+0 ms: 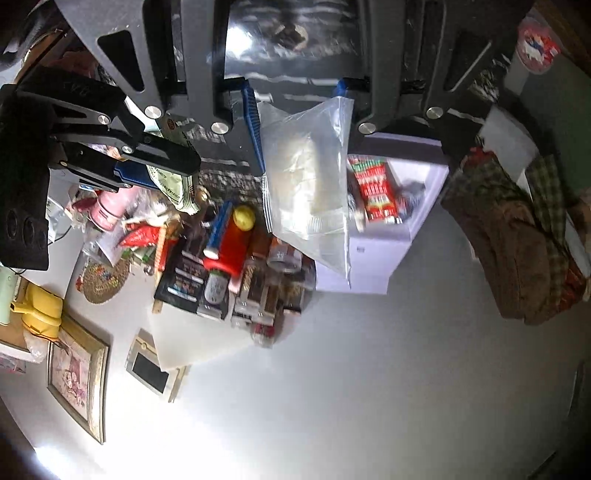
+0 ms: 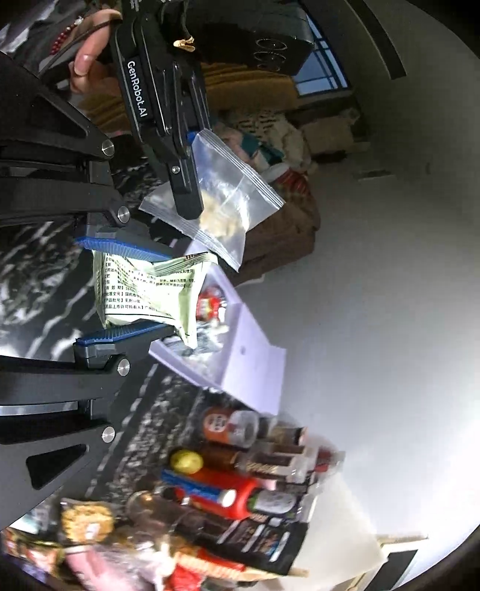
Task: Organize soft objects
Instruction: 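Carry the zip bag and paper packet over the white box with both tools, then open the left tool to drop the zip bag while the right tool releases the packet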
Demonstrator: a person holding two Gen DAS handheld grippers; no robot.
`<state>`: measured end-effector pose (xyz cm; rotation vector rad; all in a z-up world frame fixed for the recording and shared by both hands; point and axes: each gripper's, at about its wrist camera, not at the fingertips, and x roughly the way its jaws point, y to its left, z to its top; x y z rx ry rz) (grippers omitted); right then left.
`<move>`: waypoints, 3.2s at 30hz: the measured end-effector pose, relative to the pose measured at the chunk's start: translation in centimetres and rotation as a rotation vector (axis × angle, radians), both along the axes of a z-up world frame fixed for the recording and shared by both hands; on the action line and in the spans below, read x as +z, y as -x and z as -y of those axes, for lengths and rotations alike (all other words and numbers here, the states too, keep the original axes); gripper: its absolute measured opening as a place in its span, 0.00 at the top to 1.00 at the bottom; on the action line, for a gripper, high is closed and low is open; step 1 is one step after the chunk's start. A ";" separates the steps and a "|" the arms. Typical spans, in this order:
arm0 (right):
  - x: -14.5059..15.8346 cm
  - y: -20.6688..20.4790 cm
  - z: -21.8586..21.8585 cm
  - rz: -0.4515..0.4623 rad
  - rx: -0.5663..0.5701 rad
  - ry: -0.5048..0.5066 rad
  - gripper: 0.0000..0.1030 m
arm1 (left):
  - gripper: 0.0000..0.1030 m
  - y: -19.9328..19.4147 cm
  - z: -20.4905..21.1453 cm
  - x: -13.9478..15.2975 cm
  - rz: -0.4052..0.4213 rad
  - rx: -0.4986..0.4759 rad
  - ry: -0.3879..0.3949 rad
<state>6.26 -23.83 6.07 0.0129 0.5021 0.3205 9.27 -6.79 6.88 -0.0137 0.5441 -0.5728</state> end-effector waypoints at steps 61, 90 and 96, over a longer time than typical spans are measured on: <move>-8.8 -31.2 1.4 -0.224 0.050 0.005 0.68 | 0.70 -30.8 3.7 -12.2 -0.224 0.027 -0.240; -9.8 -31.3 0.7 -0.316 0.033 0.033 0.40 | 0.66 -32.0 4.7 -13.5 -0.363 0.092 -0.313; -8.4 -29.9 1.4 -0.302 0.006 0.070 0.40 | 0.56 -31.0 4.7 -12.1 -0.337 0.137 -0.345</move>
